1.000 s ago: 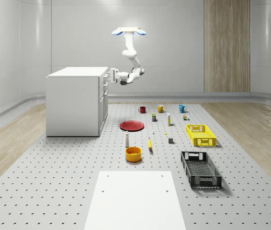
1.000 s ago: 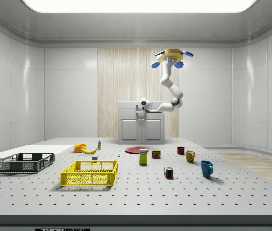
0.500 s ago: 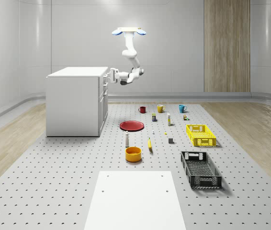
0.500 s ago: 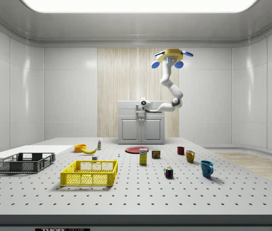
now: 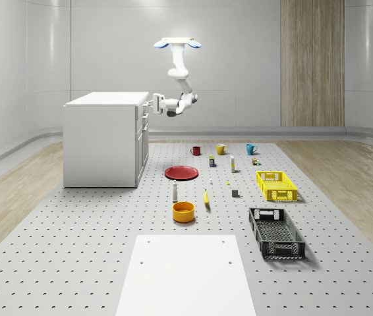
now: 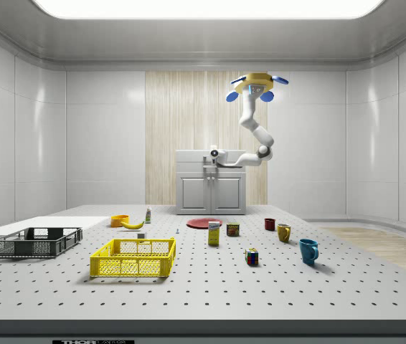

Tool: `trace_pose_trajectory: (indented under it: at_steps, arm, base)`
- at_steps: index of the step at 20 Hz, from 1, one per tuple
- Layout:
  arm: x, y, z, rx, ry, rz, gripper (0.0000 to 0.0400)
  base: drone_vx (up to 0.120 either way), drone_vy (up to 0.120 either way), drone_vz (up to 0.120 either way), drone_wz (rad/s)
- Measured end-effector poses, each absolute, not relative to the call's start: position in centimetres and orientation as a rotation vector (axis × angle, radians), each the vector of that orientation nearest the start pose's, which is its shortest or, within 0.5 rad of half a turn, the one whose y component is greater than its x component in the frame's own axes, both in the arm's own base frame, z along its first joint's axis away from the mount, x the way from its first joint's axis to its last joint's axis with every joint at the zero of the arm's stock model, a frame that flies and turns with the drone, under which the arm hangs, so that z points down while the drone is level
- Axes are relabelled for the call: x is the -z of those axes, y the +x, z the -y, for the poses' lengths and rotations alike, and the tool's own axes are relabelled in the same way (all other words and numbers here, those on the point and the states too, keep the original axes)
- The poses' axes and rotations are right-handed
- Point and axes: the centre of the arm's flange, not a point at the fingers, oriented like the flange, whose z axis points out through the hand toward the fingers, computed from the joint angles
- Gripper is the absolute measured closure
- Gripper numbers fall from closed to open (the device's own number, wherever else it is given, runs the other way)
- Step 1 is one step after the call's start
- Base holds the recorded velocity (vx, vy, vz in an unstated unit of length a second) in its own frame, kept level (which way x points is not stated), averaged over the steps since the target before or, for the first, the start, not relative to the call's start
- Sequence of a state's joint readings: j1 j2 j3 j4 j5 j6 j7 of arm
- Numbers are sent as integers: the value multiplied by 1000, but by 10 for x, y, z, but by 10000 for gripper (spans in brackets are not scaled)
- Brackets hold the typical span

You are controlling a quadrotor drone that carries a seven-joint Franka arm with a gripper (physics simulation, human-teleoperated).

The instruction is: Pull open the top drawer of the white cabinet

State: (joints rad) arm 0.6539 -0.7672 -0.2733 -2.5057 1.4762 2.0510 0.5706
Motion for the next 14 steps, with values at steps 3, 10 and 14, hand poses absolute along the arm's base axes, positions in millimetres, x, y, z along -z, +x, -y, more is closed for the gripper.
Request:
trace_pose_trajectory:
  at_steps: [3, 10, 14]
  arm:
    - [-607, 324, -153, -610, -1483, -609, 293]
    - [-608, 324, -144, -612, -1483, -610, 152]
    - [-608, 324, -157, -612, -1482, -610, 116]
  base:
    - [0, 0, 0, 0]
    - [0, 0, 0, 0]
    - [0, 0, 0, 0]
